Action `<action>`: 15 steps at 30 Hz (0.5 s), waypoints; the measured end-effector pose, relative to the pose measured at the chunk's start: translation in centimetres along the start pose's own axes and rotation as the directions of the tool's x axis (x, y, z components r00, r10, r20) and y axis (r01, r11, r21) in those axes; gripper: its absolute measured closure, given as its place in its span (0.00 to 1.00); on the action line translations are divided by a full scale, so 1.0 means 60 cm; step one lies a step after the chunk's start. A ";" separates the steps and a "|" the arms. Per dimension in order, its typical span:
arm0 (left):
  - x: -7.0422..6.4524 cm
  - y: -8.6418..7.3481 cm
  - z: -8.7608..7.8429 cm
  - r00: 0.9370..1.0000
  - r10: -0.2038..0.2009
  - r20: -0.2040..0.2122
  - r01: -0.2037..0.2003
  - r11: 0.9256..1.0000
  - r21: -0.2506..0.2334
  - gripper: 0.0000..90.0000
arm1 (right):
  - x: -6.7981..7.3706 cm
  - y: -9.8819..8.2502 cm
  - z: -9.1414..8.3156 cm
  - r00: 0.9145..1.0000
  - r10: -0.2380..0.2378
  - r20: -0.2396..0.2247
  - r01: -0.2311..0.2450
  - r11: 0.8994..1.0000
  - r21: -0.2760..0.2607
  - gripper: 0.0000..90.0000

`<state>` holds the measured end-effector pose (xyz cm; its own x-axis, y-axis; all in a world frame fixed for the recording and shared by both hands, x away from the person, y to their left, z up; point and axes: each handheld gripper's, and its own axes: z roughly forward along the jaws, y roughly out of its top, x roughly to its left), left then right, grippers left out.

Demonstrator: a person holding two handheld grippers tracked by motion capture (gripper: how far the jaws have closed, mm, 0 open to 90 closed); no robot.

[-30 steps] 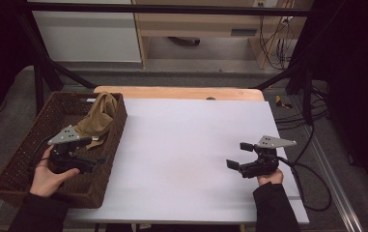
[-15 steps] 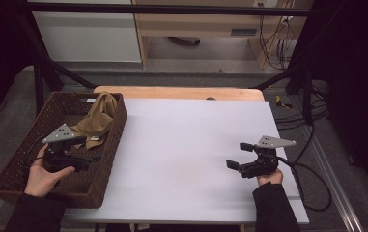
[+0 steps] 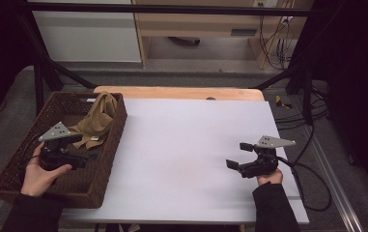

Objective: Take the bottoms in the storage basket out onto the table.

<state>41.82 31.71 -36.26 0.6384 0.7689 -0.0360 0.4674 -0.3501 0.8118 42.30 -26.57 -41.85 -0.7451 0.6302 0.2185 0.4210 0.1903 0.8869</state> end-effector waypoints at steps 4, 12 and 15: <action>0.000 0.003 -0.004 1.000 0.000 -0.005 0.000 1.000 -0.006 0.06 | 0.000 0.000 0.001 1.000 0.001 0.003 -0.001 1.000 0.004 0.04; 0.000 0.005 -0.005 1.000 0.001 -0.010 -0.001 1.000 0.005 0.06 | 0.000 -0.001 0.001 1.000 0.001 0.001 -0.001 1.000 0.002 0.04; 0.000 0.006 -0.004 1.000 0.002 -0.010 -0.002 1.000 0.013 0.06 | 0.001 -0.001 0.002 1.000 0.001 0.000 -0.001 1.000 0.008 0.04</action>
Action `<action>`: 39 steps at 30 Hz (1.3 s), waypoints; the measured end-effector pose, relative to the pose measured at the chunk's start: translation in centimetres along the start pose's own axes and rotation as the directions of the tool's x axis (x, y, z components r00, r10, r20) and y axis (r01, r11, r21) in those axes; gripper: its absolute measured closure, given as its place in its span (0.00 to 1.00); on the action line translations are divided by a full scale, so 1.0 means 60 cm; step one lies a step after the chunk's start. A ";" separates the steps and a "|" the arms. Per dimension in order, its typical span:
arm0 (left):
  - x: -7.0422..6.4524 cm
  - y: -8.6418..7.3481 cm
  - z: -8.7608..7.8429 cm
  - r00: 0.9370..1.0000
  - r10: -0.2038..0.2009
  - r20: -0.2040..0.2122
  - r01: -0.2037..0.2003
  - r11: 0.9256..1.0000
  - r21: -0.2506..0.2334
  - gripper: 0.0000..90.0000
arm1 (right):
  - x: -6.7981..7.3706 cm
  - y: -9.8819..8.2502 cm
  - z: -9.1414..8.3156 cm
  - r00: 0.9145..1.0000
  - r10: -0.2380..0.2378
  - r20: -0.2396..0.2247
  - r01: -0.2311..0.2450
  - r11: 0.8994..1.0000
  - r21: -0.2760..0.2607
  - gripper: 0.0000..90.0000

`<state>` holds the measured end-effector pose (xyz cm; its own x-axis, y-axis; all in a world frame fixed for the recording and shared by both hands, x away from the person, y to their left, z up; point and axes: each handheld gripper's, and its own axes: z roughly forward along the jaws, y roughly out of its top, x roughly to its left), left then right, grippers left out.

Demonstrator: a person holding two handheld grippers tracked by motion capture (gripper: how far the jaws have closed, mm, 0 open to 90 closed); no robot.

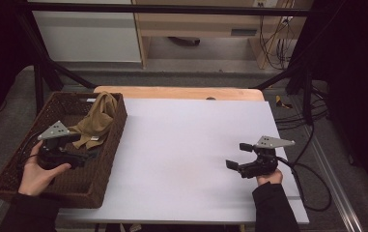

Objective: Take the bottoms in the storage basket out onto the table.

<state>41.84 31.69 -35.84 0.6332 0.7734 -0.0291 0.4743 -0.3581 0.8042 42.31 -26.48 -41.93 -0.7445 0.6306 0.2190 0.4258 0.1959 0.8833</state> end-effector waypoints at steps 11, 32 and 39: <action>-0.006 0.019 -0.010 1.000 0.017 -0.003 -0.017 1.000 0.015 0.06 | 0.000 0.000 -0.001 1.000 -0.002 0.001 0.002 1.000 -0.004 0.04; -0.007 0.061 -0.010 0.998 0.056 -0.007 -0.055 0.997 0.049 0.05 | 0.000 0.000 -0.001 1.000 0.000 0.002 0.000 1.000 0.003 0.04; -0.006 0.074 -0.003 0.998 0.061 -0.015 -0.060 0.997 0.057 0.05 | -0.001 0.000 0.000 1.000 -0.002 0.003 0.002 1.000 0.004 0.04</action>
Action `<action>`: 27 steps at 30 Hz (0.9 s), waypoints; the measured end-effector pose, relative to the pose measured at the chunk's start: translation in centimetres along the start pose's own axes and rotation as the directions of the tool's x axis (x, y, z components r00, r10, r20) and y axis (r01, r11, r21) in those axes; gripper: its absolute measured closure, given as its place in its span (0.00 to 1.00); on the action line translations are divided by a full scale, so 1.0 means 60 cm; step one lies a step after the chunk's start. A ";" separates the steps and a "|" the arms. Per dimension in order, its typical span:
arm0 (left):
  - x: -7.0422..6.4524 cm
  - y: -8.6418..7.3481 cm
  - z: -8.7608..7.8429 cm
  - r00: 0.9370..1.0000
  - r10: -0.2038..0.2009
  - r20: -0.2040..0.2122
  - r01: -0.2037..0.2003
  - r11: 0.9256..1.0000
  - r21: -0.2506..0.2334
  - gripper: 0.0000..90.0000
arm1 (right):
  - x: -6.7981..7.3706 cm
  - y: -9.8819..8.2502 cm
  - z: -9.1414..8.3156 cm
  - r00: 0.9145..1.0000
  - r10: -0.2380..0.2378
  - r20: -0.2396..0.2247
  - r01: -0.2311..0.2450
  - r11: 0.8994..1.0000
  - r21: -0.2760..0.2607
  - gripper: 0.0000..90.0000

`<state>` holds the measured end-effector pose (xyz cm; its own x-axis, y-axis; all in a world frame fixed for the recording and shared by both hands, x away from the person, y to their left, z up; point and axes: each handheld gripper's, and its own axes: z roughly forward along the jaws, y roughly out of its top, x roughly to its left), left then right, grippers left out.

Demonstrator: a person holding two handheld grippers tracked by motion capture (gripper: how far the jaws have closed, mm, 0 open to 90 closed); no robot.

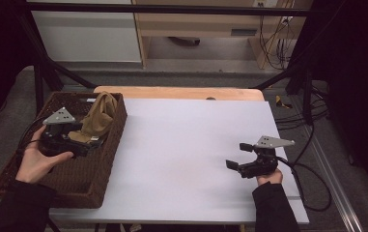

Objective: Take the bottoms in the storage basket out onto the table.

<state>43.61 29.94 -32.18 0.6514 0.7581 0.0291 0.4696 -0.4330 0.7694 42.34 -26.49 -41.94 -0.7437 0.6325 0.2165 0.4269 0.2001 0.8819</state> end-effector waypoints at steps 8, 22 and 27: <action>0.004 0.017 0.010 1.000 0.005 -0.012 -0.005 1.000 0.002 0.04 | 0.000 0.000 0.000 1.000 0.000 0.001 0.000 1.000 0.001 0.04; 0.023 0.029 0.028 0.998 -0.018 -0.053 0.018 1.000 0.001 0.04 | 0.000 0.000 0.001 1.000 -0.002 0.001 0.002 1.000 0.002 0.04; 0.029 0.032 0.035 0.998 -0.030 -0.060 0.030 1.000 0.004 0.04 | 0.000 0.000 0.001 1.000 0.000 0.001 0.000 1.000 0.003 0.04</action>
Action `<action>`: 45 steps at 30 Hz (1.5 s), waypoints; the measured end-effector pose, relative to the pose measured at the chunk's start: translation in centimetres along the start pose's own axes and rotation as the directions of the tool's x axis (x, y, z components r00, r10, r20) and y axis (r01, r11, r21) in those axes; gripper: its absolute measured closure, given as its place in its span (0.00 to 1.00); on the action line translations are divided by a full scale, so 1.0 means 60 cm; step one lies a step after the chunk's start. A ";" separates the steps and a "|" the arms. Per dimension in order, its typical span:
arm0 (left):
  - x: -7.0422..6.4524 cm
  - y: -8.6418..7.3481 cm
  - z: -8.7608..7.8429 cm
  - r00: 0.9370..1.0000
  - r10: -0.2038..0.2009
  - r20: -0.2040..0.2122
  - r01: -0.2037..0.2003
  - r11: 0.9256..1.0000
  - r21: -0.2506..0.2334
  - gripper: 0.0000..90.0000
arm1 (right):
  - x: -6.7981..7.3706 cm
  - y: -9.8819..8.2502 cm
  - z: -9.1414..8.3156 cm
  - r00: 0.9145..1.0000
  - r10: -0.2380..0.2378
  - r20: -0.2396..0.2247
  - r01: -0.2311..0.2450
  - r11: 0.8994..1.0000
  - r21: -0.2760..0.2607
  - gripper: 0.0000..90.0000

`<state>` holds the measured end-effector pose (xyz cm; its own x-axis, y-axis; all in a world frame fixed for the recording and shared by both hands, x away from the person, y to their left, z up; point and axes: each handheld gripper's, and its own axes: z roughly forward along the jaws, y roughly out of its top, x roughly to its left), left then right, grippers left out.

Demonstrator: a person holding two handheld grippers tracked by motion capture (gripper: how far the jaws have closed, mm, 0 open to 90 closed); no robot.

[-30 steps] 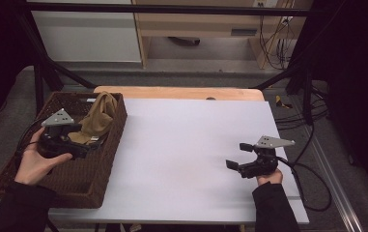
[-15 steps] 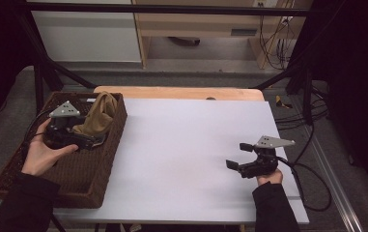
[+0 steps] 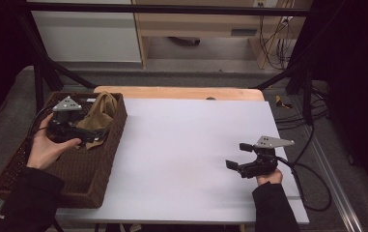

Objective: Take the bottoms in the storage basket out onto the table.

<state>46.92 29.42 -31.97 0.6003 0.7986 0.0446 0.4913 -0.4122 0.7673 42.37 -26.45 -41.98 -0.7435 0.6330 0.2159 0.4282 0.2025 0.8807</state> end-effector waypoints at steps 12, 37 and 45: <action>0.012 0.004 0.020 0.999 -0.019 -0.030 0.020 1.000 0.020 0.04 | 0.000 0.000 0.001 1.000 0.000 0.001 0.000 1.000 0.003 0.04; 0.039 0.012 0.055 0.994 -0.065 -0.084 0.069 0.996 0.047 0.04 | 0.000 -0.001 0.002 1.000 -0.003 0.001 0.003 1.000 0.008 0.04; 0.049 0.009 0.065 0.992 -0.076 -0.100 0.081 0.995 0.053 0.04 | 0.000 -0.001 0.004 1.000 -0.001 0.002 0.001 1.000 0.010 0.04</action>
<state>51.39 29.82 -33.90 0.4950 0.8675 0.0502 0.5717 -0.3686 0.7330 42.45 -26.30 -42.14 -0.7428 0.6344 0.2140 0.4326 0.2108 0.8766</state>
